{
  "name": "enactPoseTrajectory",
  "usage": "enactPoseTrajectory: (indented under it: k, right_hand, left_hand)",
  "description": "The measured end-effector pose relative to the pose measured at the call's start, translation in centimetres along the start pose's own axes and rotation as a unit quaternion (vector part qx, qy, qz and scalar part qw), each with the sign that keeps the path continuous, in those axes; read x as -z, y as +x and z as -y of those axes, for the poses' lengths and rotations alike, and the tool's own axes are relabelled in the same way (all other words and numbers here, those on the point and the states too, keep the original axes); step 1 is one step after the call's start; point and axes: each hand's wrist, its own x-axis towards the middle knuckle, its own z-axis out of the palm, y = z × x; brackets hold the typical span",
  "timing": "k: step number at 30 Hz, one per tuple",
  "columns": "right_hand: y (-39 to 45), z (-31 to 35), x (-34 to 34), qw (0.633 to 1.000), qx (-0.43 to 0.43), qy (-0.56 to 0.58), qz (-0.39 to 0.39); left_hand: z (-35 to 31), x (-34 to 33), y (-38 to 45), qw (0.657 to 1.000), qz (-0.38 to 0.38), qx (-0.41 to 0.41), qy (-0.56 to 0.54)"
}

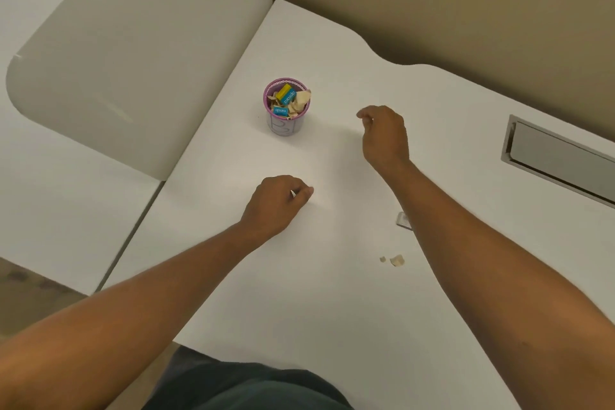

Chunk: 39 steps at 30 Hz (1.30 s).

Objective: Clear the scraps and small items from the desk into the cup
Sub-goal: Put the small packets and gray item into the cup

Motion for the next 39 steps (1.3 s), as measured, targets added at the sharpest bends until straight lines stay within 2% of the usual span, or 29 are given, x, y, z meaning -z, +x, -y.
enactPoseTrajectory:
  k: [4,7,10,14,16,18,20,22,24,27,31,35,39]
  right_hand:
    - [-3.4,-6.3,-0.7,0.977,-0.058,-0.089,0.184]
    - [-7.2,-7.6,-2.6,0.965,0.010,-0.145,0.219]
    - [-11.4,-7.1,-4.6,0.972,0.042,-0.135,0.185]
    - [-17.5,-6.3,-6.3,0.982,0.031,-0.122,0.140]
    - [-19.4,-6.5,-6.4,0.982,0.052,-0.122,0.137]
    - [-20.2,-6.8,-5.2,0.989,0.050,-0.075,0.119]
    - [-20.8,-7.6,-3.1,0.998,0.006,-0.041,0.044]
    - [-21.9,-9.0,-1.3,0.996,-0.061,-0.056,-0.027]
    - [-23.2,-10.3,-0.3,0.989,-0.137,-0.050,-0.016]
    - [-24.7,-11.0,-0.7,0.969,-0.243,0.031,0.030]
    - [-24.6,-10.1,-2.0,0.938,-0.275,0.210,-0.015]
    - [-23.8,-9.8,-2.7,0.950,-0.258,0.177,-0.001]
    - [-23.9,-9.2,-3.1,0.984,-0.173,0.030,0.012]
  left_hand:
    - [0.2,-1.9,-0.9,0.997,0.065,-0.017,0.030]
    - [0.8,-3.4,-1.8,0.992,0.099,-0.062,0.047]
    - [1.3,-4.5,-2.2,0.987,0.111,-0.099,0.066]
    - [1.2,-5.4,-2.0,0.979,0.118,-0.131,0.105]
    - [1.0,-5.7,-1.8,0.975,0.121,-0.146,0.118]
    - [0.8,-5.9,-1.8,0.972,0.125,-0.150,0.129]
    - [0.3,-6.1,-1.6,0.970,0.130,-0.159,0.130]
    - [-0.5,-6.3,-1.0,0.969,0.125,-0.171,0.127]
    - [-1.9,-6.5,0.3,0.969,0.108,-0.176,0.136]
    - [-4.5,-7.5,3.4,0.962,0.093,-0.192,0.171]
    - [-7.7,-8.9,8.0,0.948,0.113,-0.198,0.221]
    - [-9.5,-9.7,10.1,0.912,0.140,-0.241,0.302]
    - [-9.9,-10.0,9.3,0.860,0.111,-0.272,0.417]
